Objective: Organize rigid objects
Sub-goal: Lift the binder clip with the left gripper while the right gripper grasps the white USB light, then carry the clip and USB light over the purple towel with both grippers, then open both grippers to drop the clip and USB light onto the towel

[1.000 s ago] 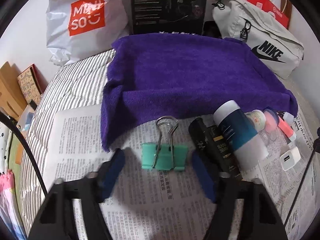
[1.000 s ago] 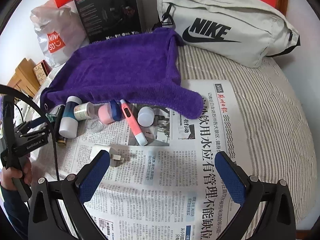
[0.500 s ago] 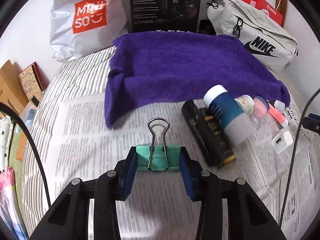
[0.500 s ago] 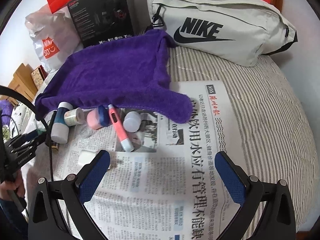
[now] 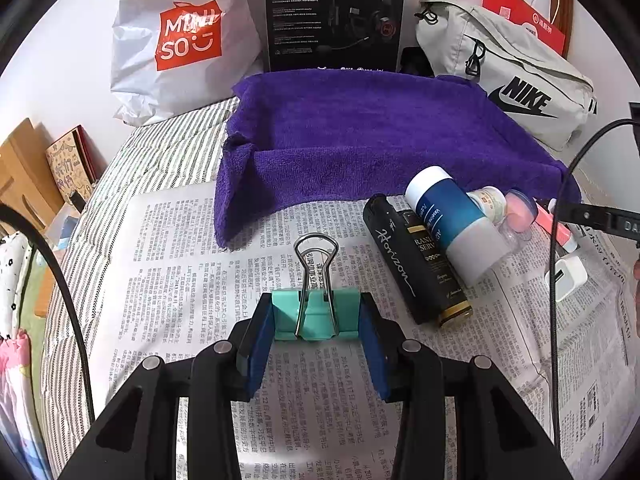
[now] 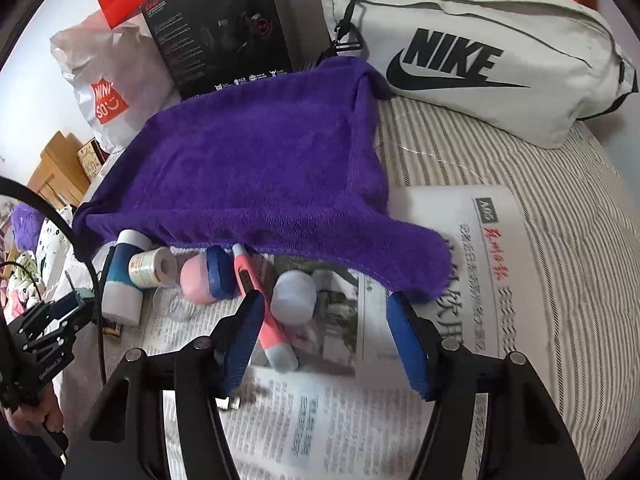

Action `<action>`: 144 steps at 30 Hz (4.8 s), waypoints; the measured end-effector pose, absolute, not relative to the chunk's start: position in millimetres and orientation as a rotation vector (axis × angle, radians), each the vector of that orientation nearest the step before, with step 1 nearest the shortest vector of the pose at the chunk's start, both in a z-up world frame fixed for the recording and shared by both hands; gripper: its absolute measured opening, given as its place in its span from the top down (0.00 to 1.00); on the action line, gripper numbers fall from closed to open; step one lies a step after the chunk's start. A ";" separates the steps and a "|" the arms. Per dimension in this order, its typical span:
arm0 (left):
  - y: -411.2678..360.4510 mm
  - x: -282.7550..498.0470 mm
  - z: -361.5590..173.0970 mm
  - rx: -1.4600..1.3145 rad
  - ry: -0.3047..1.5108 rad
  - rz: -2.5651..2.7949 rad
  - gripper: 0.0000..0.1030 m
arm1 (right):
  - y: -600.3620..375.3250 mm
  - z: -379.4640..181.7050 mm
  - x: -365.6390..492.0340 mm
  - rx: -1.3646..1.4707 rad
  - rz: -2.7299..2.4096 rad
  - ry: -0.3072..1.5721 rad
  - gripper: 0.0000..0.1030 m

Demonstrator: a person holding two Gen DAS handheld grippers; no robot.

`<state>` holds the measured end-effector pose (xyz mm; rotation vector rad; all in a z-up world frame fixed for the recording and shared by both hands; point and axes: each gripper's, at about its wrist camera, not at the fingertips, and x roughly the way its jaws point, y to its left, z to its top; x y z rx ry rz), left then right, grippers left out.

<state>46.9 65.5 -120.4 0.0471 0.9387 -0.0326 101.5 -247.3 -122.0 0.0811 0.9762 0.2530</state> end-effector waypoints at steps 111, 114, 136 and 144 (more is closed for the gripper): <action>71.7 286.7 -107.6 -0.089 1.099 -0.101 0.62 | -190.5 -83.8 266.3 -0.120 0.371 1.019 0.47; 69.4 291.8 -109.8 -0.082 1.097 -0.094 0.62 | -196.1 -74.6 252.7 -0.100 0.385 1.000 0.47; 61.3 249.8 -105.0 0.023 1.118 -0.059 0.42 | -242.2 -44.2 160.5 0.061 0.382 0.952 0.47; 60.3 169.2 -67.9 0.015 1.072 -0.050 0.42 | -244.9 -32.1 126.2 0.053 0.387 0.917 0.46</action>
